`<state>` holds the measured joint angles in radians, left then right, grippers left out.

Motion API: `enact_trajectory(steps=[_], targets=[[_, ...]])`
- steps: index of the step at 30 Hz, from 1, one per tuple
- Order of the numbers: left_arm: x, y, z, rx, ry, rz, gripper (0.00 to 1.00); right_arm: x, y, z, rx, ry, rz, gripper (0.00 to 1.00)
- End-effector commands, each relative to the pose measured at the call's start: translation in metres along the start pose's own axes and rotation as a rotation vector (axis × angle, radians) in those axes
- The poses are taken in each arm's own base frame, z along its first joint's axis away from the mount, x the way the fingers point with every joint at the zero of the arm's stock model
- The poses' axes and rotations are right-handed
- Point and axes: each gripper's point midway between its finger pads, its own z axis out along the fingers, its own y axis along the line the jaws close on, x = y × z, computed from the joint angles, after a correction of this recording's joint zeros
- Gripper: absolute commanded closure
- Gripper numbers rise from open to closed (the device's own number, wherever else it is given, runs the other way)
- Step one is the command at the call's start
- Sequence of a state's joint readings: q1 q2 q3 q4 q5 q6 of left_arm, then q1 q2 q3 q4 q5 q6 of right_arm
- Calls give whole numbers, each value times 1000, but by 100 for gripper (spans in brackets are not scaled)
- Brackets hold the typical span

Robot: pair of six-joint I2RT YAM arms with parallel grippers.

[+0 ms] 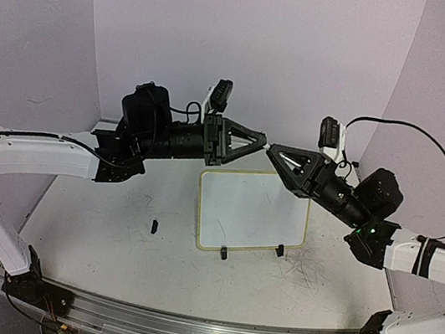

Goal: Write a sentence on the whiteboard
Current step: Pass from the left arm to the right

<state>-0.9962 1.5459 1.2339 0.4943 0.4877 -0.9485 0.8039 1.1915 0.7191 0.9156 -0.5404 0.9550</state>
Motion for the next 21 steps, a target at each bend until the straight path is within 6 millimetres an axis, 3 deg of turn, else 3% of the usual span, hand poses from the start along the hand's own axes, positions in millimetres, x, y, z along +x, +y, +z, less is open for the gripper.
enact_trajectory(steps=[1,8,13,17,21], targets=[[3,-8,4,47,4,8,100,-19,26,9,-90,-46,-35,76],[5,-5,5,46,10,6,100,-23,23,13,-88,-60,-23,85],[8,0,5,36,12,8,100,-25,18,14,-70,-76,-4,99],[11,5,3,22,9,12,100,-24,10,10,-40,-92,11,100],[12,7,1,14,8,20,100,-26,9,11,-35,-101,20,86]])
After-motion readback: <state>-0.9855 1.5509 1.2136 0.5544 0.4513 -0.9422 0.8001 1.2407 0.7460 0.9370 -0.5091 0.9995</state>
